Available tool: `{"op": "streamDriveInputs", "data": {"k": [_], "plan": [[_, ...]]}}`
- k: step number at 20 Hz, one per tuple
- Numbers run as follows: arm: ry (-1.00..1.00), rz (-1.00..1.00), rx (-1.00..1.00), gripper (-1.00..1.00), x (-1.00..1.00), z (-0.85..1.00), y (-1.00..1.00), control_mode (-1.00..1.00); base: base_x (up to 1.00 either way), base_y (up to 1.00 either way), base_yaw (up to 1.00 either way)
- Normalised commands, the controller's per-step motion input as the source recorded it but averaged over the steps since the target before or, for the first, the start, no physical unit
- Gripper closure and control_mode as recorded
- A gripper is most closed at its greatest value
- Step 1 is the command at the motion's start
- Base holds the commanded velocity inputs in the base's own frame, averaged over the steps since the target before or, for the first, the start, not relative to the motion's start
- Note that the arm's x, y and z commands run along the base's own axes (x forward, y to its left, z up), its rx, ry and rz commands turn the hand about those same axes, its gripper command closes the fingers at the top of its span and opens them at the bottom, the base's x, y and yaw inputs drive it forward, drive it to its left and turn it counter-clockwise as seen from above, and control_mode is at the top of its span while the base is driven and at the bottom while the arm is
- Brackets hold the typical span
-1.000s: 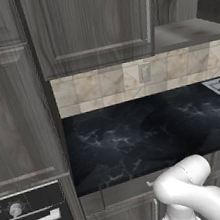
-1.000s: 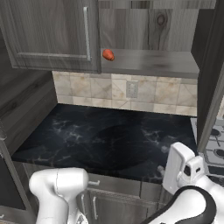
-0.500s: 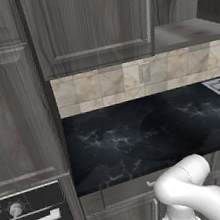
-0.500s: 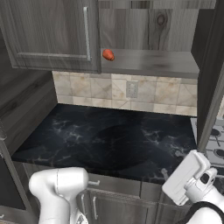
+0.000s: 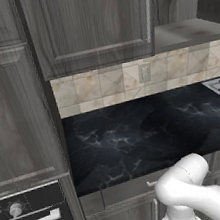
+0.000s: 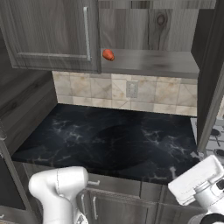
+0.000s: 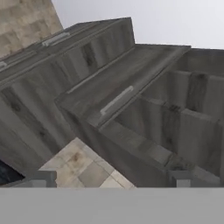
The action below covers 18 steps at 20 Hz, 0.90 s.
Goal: Pick the sweet potato from the counter and place it in the cabinet. Then close the cabinet.
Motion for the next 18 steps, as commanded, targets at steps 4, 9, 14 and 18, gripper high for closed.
{"op": "streamDriveInputs", "data": {"k": [4, 9, 14, 18], "plan": [[0.0, 0.06, 0.21, -1.0, 0.0, 0.17, -0.3, -1.0, 0.0, 0.0, 0.0], [0.0, 0.08, 0.11, -1.0, 0.0, 0.22, -0.17, -1.0, 0.0, 0.0, 0.0], [0.01, 0.08, 0.05, -1.0, 0.0, 0.15, -0.1, -1.0, 0.0, 0.0, 0.0], [0.07, 0.07, 0.09, -1.0, 0.03, 0.07, -0.11, -1.0, 0.0, 0.0, 0.0]]}}
